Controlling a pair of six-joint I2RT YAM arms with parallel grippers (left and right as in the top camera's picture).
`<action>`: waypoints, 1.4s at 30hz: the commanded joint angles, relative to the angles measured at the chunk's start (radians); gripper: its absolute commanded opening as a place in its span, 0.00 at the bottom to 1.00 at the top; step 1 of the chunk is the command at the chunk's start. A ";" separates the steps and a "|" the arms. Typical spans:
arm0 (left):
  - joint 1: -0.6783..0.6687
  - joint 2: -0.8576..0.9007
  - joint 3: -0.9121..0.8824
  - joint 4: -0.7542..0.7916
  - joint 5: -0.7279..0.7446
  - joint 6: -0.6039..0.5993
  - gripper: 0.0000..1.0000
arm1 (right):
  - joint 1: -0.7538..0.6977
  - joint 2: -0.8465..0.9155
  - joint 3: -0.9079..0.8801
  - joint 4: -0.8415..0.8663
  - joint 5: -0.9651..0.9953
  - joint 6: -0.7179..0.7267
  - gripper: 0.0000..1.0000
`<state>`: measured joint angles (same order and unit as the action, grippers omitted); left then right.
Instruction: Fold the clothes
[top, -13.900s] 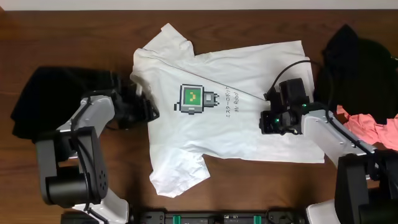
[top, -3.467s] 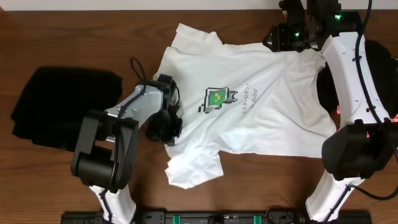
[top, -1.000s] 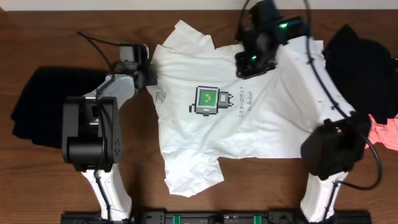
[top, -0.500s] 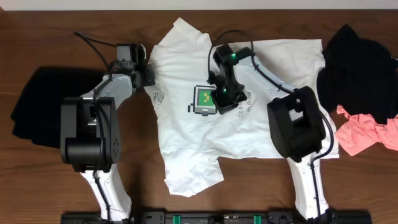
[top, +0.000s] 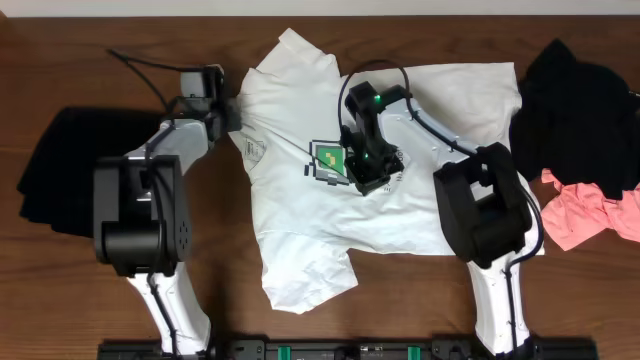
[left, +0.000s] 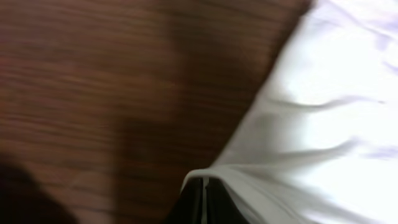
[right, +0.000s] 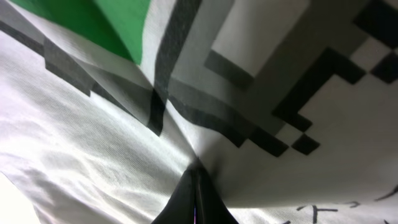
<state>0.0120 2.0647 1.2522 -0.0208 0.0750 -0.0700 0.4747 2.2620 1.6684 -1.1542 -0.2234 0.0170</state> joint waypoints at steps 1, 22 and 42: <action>0.040 -0.031 0.051 -0.015 -0.042 0.018 0.07 | 0.007 0.113 -0.100 -0.003 0.182 -0.007 0.02; 0.019 -0.185 -0.012 -0.568 0.270 -0.136 0.27 | 0.007 0.113 -0.100 0.018 0.182 0.005 0.01; -0.010 -0.103 -0.105 -0.290 0.324 -0.146 0.06 | 0.007 0.113 -0.100 0.018 0.163 0.012 0.01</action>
<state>-0.0063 1.9430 1.1210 -0.3096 0.4191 -0.2138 0.4755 2.2528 1.6508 -1.1481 -0.2119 0.0174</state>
